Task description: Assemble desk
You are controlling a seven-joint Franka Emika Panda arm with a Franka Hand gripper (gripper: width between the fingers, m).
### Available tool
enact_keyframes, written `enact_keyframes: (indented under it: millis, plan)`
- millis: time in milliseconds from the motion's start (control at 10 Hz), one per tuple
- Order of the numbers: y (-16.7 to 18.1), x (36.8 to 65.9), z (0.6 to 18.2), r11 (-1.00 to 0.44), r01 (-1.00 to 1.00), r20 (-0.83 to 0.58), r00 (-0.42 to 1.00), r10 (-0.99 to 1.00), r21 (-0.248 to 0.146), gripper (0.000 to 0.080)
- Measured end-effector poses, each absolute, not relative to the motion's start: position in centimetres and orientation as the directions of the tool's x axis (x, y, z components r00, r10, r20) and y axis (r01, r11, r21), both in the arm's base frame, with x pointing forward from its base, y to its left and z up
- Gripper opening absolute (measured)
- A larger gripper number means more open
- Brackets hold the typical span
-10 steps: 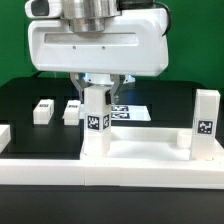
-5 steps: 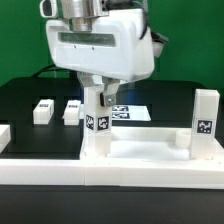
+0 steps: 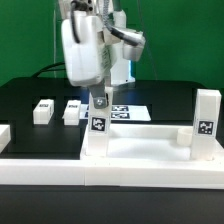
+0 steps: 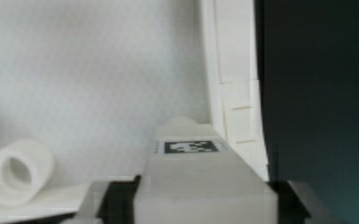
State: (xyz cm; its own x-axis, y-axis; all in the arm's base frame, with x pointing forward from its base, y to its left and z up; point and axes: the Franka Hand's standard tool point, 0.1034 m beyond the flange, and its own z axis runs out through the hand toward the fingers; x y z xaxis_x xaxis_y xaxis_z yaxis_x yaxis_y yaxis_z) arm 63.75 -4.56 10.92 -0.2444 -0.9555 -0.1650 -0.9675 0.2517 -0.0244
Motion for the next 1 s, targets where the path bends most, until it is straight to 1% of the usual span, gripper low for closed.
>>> enact_keyframes:
  millis: [100,200,300,400,500,600,700,900,1000]
  plan:
    - [-4.55,63.79,10.96,0.269,-0.963,-0.160,-0.262,-0.952,-0.025,0.0288]
    - [-4.61,63.78,10.95,0.254,-0.967,-0.160,-0.246,-0.956,-0.027,0.0364]
    - [-4.57,63.71,10.93,0.186,-0.982,-0.157,-0.179,-0.971,-0.034,0.0364]
    - [-4.37,63.41,10.94,0.029,-0.999,-0.158,-0.023,-0.987,-0.035,0.0500]
    - [-4.13,63.16,11.06,-0.154,-0.987,-0.158,0.158,-0.975,-0.038,0.0619]
    - [-4.00,63.00,11.07,-0.298,-0.953,-0.147,0.302,-0.942,-0.048,0.0619]
    - [-3.91,62.91,11.04,-0.400,-0.914,-0.137,0.405,-0.904,-0.060,0.0643]
    - [-4.06,62.89,10.99,-0.514,-0.855,-0.128,0.519,-0.845,-0.077,0.0648]
    - [-4.13,62.87,10.97,-0.600,-0.795,-0.119,0.607,-0.786,-0.089,0.0649]
